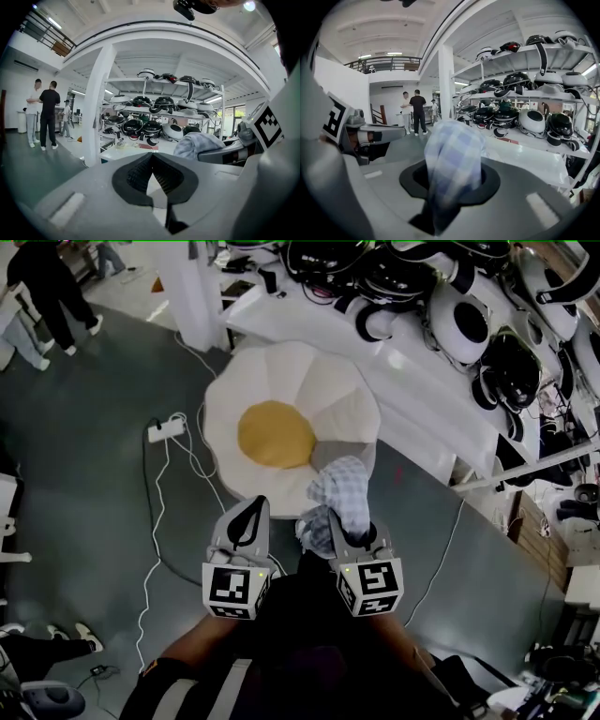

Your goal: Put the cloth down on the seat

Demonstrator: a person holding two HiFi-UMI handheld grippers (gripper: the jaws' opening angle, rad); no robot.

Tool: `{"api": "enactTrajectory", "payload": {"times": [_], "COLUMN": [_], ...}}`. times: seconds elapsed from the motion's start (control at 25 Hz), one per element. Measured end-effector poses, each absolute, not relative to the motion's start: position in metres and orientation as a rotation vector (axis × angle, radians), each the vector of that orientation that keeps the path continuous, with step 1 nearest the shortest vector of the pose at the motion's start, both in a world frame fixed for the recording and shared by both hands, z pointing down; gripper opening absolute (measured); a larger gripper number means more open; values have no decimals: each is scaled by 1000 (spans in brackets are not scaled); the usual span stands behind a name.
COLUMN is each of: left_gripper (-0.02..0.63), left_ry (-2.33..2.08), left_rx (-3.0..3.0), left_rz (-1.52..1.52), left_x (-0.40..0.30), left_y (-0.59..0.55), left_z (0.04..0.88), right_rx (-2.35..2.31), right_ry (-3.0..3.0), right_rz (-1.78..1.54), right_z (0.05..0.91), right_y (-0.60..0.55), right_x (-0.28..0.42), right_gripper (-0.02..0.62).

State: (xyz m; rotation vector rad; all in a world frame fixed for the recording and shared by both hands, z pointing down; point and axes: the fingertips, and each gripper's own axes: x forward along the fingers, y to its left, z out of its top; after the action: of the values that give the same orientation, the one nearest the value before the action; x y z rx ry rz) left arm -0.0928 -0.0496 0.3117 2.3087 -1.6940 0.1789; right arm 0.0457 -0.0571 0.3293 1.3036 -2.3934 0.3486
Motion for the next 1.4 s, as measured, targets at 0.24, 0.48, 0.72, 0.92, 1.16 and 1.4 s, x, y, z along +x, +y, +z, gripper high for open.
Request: {"api": "enactTrajectory", "payload": {"times": [0.24, 0.48, 0.72, 0.92, 1.16, 1.4], "left_gripper": [0, 0, 0, 0, 0, 0], "left_ry": [-1722, -1749, -1810, -1840, -1863, -1848], "left_rx": [2258, 2211, 2144, 2098, 2019, 1985], "left_rz": [160, 149, 194, 256, 317, 344], "left_x": [-86, -81, -83, -87, -92, -88], "left_y": [-89, -129, -168, -195, -218, -233], "left_z": [314, 326, 347, 376, 418, 470], "right_rx": [1253, 1198, 1127, 1059, 976, 946], "right_ry": [-2391, -2386, -2370, -2346, -2306, -2263], "right_rz": [339, 328, 349, 392, 443, 444], "right_z": [333, 342, 367, 404, 457, 517], "right_y": [-103, -148, -191, -224, -252, -271], "right_x": [56, 64, 66, 63, 58, 61], "right_gripper": [110, 110, 110, 110, 112, 112]}}
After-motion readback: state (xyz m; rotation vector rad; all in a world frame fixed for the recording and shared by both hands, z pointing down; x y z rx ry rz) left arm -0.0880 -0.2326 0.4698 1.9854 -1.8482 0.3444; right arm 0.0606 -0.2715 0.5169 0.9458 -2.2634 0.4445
